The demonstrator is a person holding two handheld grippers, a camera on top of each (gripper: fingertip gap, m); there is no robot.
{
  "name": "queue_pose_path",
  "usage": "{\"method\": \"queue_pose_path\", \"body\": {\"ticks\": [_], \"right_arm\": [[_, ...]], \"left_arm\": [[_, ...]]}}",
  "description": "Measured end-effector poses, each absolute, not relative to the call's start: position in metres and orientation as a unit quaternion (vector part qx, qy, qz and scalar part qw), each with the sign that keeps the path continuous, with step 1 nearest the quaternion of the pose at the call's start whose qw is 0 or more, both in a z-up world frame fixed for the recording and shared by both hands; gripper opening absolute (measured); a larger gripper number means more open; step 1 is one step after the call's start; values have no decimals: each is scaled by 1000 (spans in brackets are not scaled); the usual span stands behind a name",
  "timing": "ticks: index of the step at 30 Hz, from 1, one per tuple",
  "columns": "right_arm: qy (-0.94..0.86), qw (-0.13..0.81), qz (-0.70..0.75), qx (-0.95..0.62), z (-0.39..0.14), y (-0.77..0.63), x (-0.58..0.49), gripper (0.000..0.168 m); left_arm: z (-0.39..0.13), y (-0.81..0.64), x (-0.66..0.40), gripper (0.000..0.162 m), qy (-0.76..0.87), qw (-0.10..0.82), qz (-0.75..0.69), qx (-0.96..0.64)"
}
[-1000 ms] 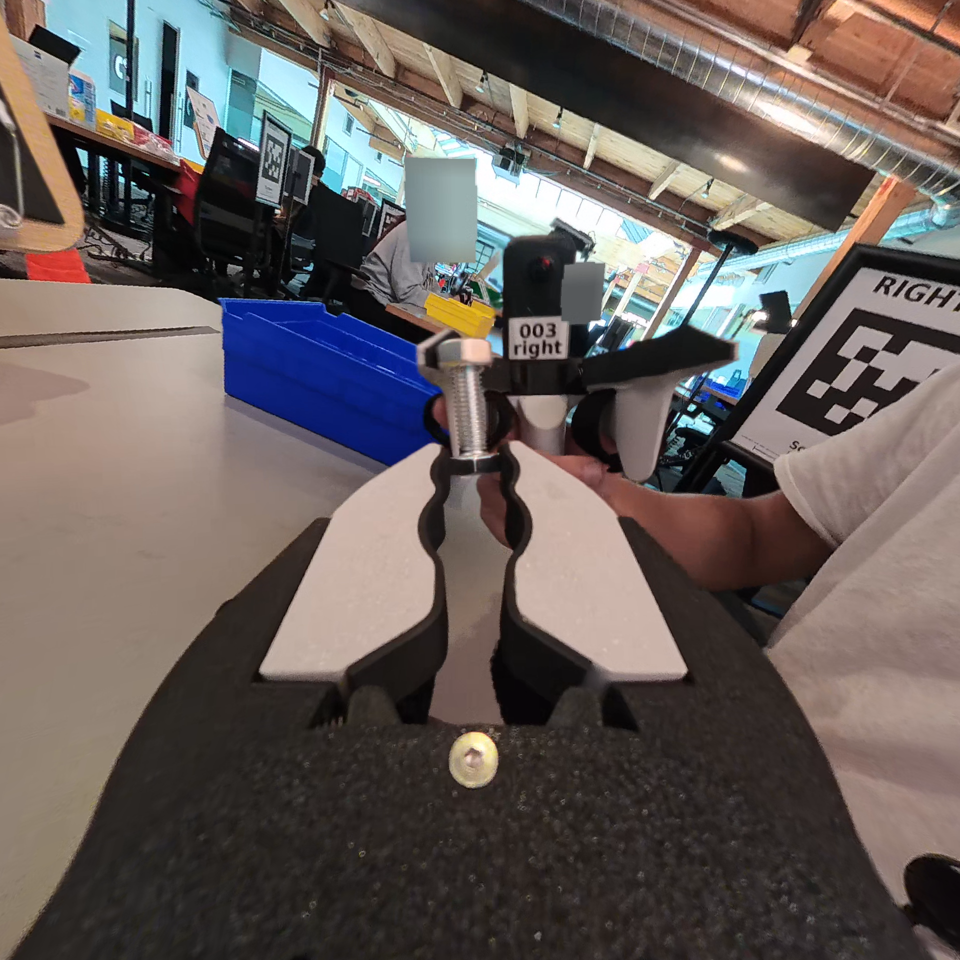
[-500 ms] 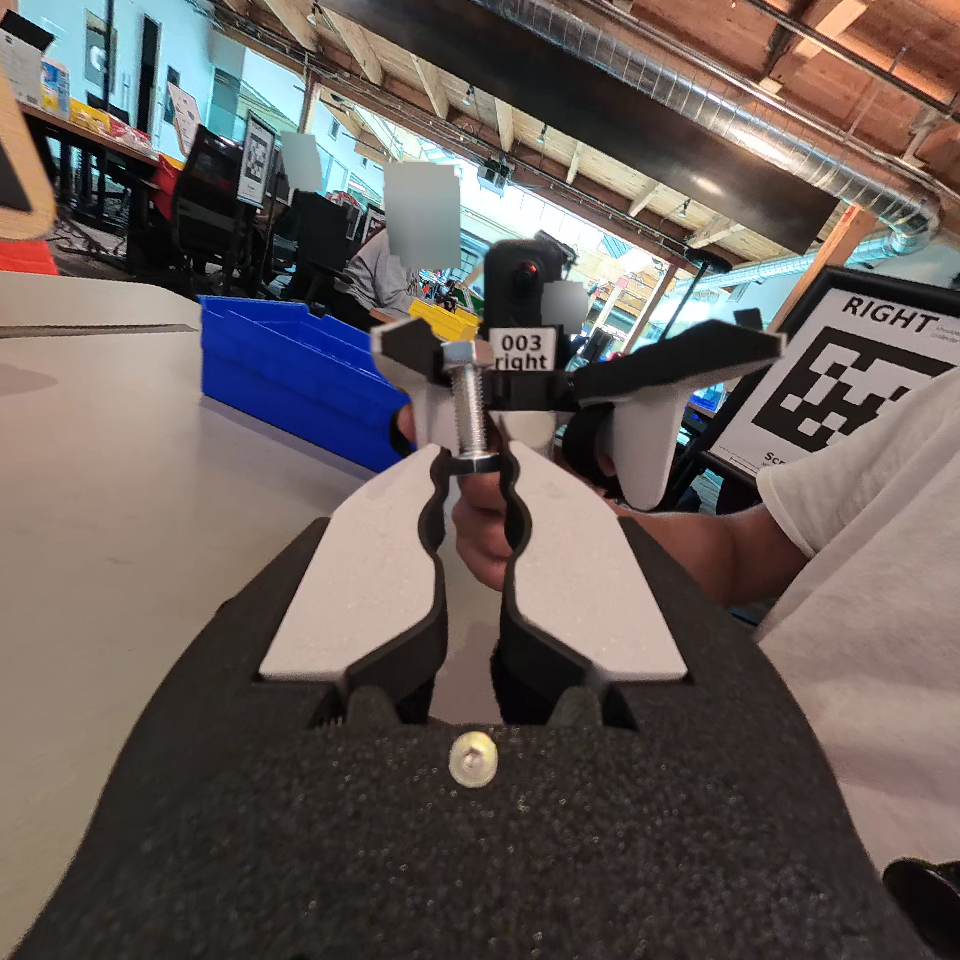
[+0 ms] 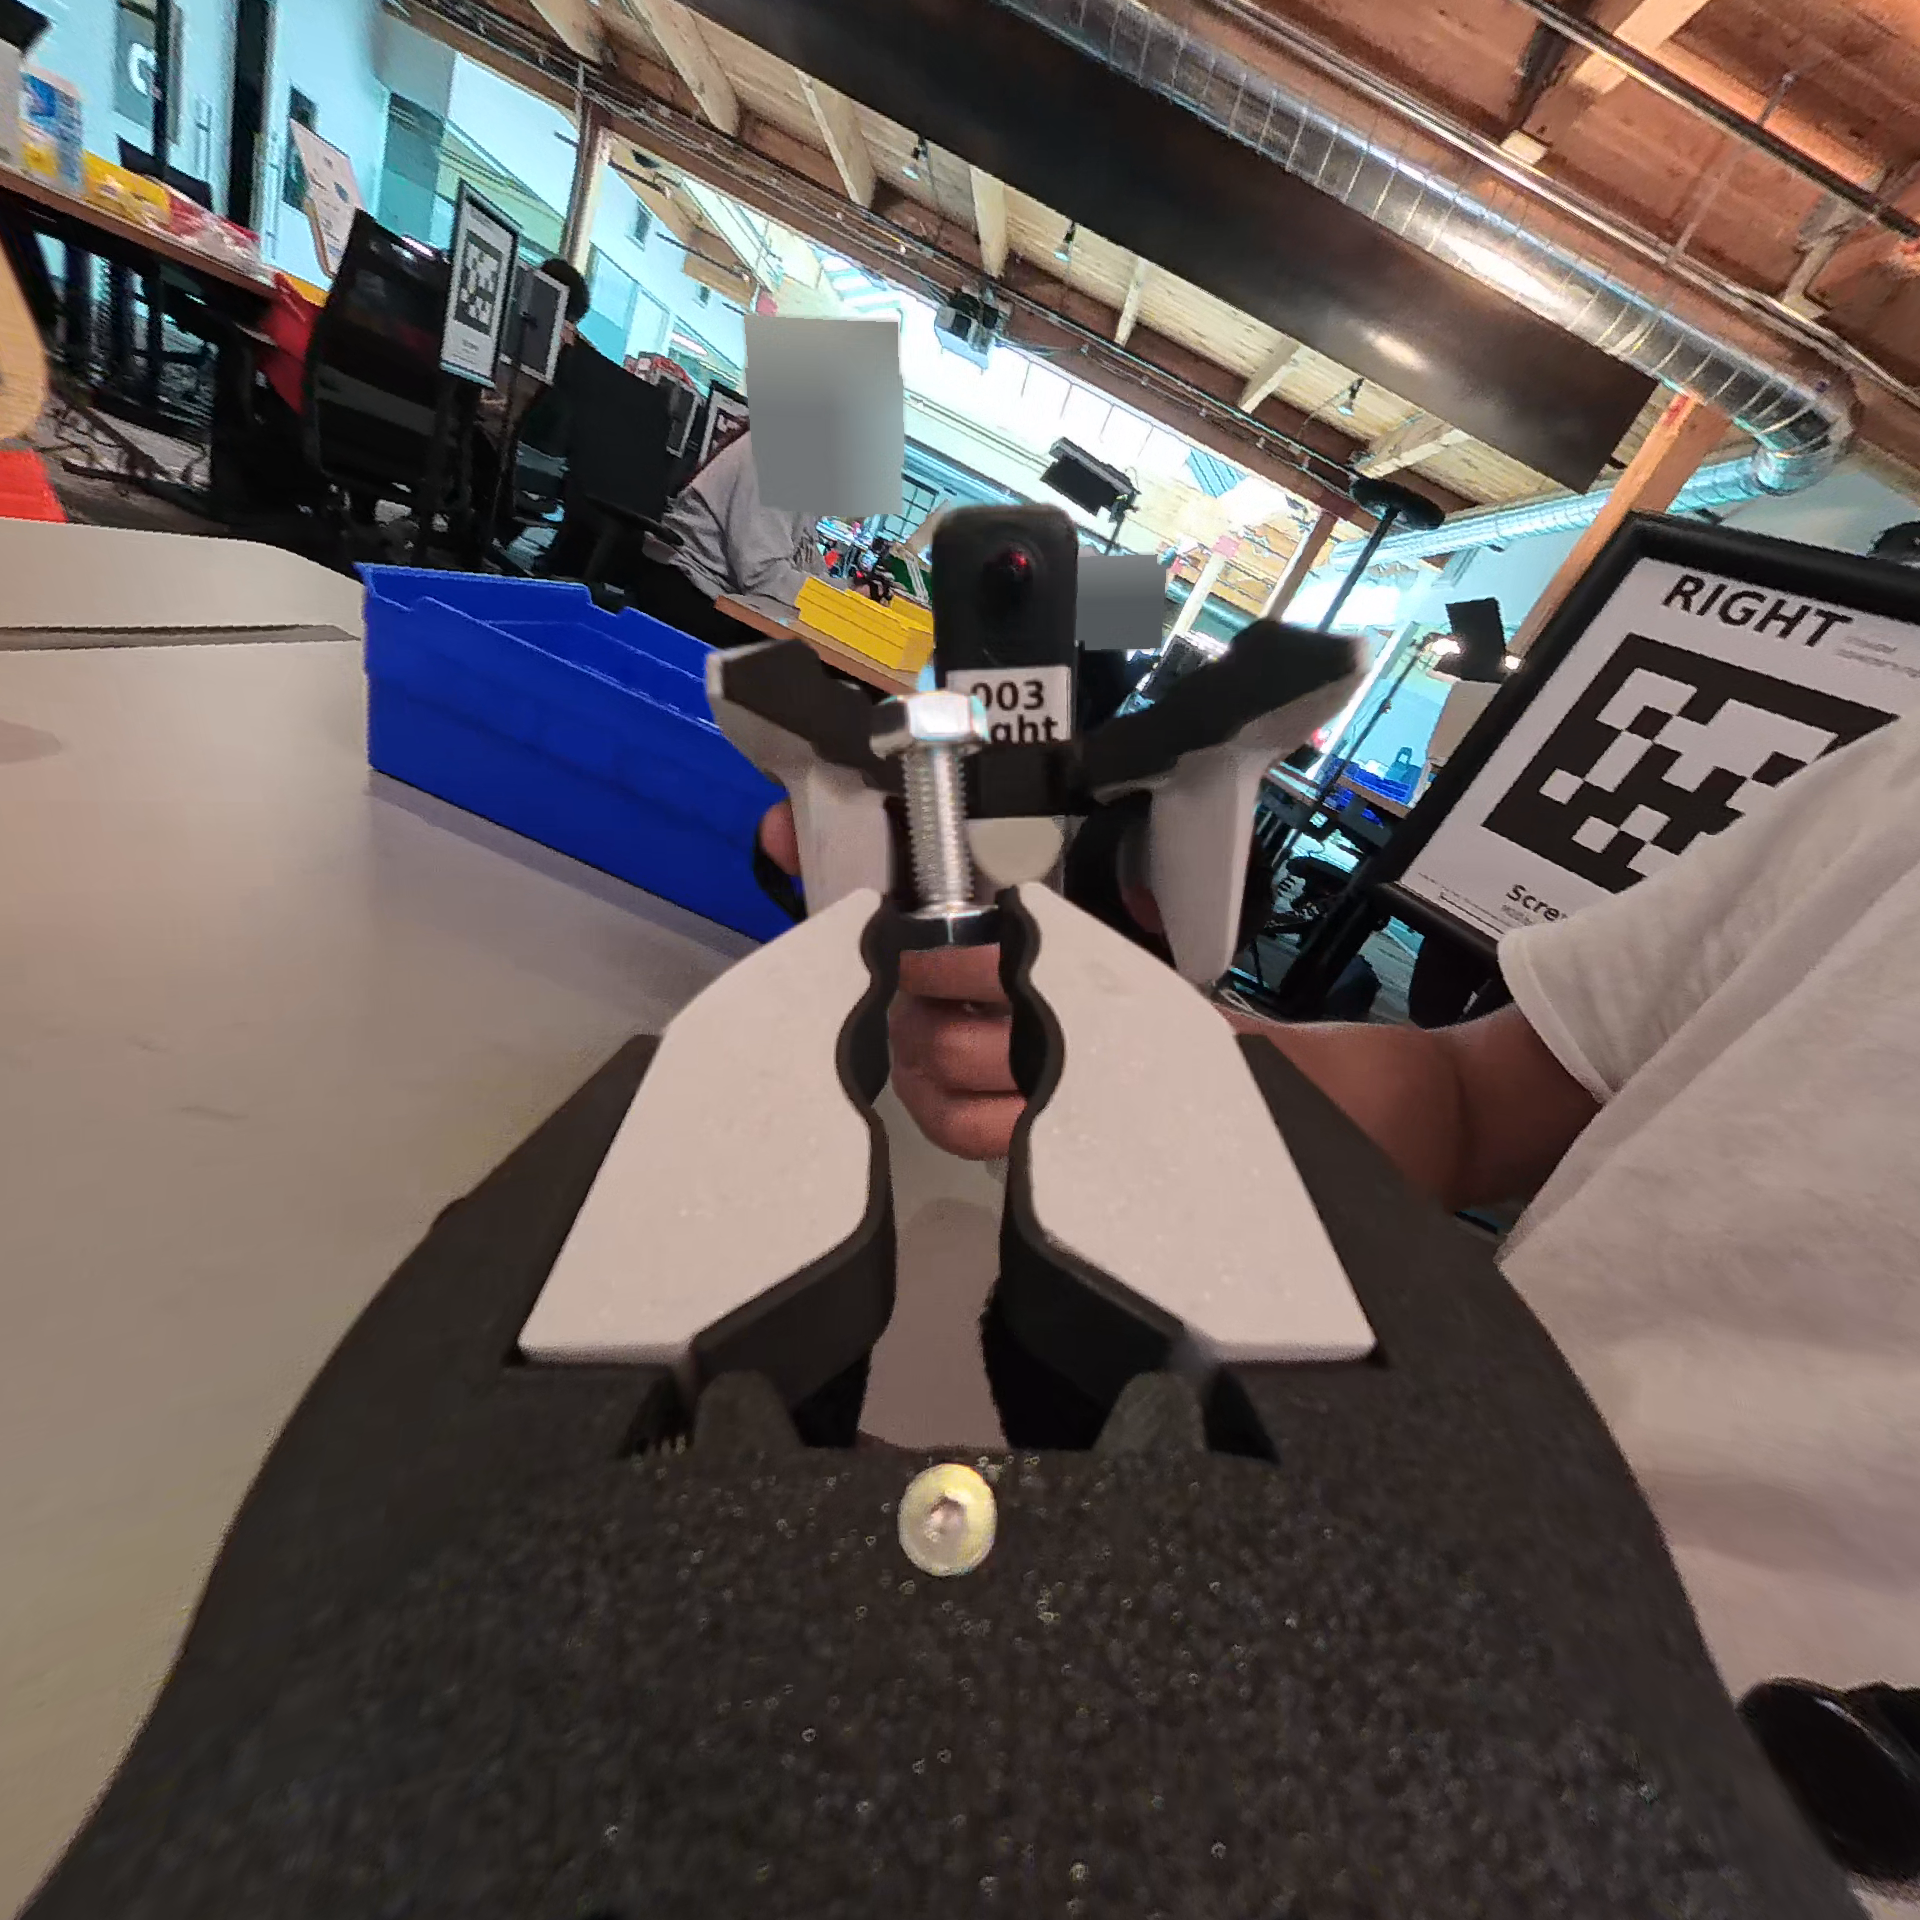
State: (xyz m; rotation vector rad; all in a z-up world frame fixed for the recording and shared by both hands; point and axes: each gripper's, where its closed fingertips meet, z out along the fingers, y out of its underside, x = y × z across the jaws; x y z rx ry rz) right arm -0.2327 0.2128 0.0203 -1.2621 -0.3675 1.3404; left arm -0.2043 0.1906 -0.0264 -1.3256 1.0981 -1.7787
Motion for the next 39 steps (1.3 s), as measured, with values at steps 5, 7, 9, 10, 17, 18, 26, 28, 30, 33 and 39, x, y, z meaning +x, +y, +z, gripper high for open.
{"method": "queue_pose_path", "body": {"ticks": [5,7,9,10,17,18,26,28,30,33,39], "right_arm": [[-169,591,581,-533,21,205,-240,79],[-159,588,586,-534,17,203,-230,77],[-151,588,592,-530,14,199,-217,66],[-156,592,596,-519,15,195,-212,54],[-137,591,569,-555,0,213,-218,72],[-139,588,574,-553,1,214,-224,75],[-148,594,576,-541,5,206,-229,78],[-161,598,579,-530,6,199,-221,53],[-159,607,583,-516,12,195,-213,48],[-147,610,561,-541,6,205,-209,62],[-153,587,577,-547,2,210,-235,72]], "left_arm": [[-28,191,-203,18,413,320,-686,-506],[-26,197,-207,18,407,328,-684,-509],[-24,206,-211,18,390,335,-686,-515],[-25,210,-212,18,383,337,-686,-519],[-30,199,-204,18,399,322,-685,-517],[-32,195,-202,18,405,319,-684,-516],[-31,207,-208,18,397,329,-679,-523],[-31,215,-213,18,387,332,-680,-527],[-32,219,-215,18,386,335,-676,-531],[-34,214,-211,18,391,328,-678,-529],[-39,192,-197,18,423,307,-677,-518]]}}
